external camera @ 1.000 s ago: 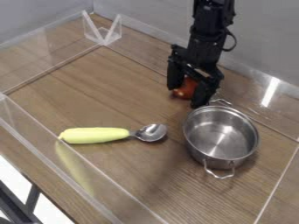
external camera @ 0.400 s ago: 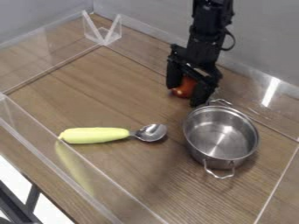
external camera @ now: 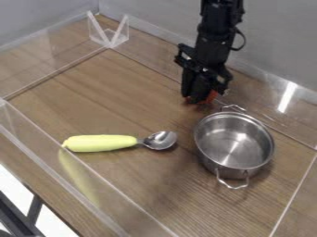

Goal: Move mushroom to the left side of the table

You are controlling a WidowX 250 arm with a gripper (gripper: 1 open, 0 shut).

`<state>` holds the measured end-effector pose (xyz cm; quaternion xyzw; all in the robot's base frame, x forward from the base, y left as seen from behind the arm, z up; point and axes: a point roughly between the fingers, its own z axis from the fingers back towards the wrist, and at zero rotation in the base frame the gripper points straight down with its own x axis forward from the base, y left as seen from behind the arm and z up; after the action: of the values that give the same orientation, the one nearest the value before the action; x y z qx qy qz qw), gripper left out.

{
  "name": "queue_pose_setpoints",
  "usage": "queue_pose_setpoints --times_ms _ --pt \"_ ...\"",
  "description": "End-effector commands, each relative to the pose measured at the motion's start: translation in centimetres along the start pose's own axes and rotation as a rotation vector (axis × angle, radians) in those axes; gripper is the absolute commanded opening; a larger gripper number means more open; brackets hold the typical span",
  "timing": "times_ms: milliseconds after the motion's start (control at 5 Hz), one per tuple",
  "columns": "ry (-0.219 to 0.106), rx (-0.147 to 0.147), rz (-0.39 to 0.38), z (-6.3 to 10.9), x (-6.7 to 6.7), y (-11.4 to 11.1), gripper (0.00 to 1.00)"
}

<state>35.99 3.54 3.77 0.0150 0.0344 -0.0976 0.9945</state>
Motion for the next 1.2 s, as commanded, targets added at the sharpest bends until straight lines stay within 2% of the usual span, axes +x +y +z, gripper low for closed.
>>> queue_pose_setpoints --times_ms 0,1000 --pt "-0.057 0.018 -0.012 1.7 0.7 0.4 0.0" --pt "-0.095 0.036 0.069 6.5 -0.8 2.8 0.0"
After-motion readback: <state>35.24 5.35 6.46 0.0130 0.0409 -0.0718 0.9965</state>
